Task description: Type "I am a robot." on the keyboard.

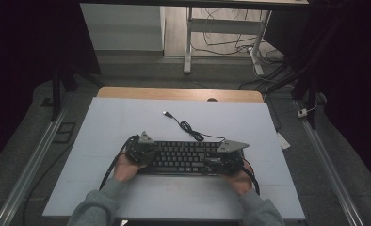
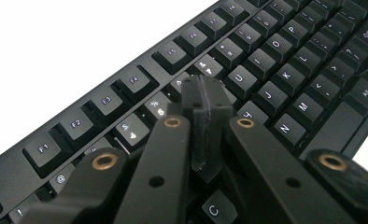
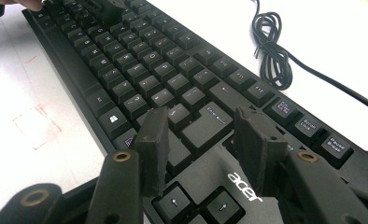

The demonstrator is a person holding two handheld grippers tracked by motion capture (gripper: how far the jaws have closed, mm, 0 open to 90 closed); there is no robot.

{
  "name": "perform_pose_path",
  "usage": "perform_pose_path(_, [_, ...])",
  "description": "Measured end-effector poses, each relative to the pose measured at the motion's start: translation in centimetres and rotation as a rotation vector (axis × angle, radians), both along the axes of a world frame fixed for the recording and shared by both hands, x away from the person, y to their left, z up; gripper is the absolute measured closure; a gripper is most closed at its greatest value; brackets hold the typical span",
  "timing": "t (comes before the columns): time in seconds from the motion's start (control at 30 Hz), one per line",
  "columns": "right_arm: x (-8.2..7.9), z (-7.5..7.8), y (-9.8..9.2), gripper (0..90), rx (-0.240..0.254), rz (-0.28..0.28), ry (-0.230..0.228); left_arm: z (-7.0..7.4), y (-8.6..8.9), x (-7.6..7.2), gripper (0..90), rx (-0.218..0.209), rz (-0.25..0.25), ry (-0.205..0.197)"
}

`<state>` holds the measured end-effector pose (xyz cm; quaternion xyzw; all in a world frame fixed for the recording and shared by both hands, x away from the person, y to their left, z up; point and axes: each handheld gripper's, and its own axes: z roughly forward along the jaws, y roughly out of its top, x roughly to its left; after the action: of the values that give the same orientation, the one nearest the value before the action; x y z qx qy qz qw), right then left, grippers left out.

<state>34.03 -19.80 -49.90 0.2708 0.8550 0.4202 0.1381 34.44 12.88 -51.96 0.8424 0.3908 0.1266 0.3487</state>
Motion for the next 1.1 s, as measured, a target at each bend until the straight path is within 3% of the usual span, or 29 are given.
perform_pose_path(0.2, [0.0,0.0,0.0,55.7,0.001,0.0,-0.001,-0.1,-0.1,-0.1,88.9,0.007,0.01,-0.007])
perform_pose_path(0.47, [0.0,0.1,-0.1,55.6,0.007,-0.003,-0.003,1.5,1.2,-0.6,88.0,-0.092,0.023,-0.047])
perform_pose_path(0.6, [0.0,0.0,-0.1,55.5,0.003,-0.005,-0.001,2.2,1.7,-1.1,74.6,-0.129,0.036,-0.061])
perform_pose_path(0.8, [0.0,0.0,-0.1,55.4,0.005,-0.003,-0.001,3.1,2.9,-2.3,47.2,-0.124,0.063,-0.077])
perform_pose_path(1.1, [0.0,0.0,-0.1,54.8,0.006,-0.002,-0.001,3.4,4.7,-3.6,35.6,-0.149,0.083,-0.055])
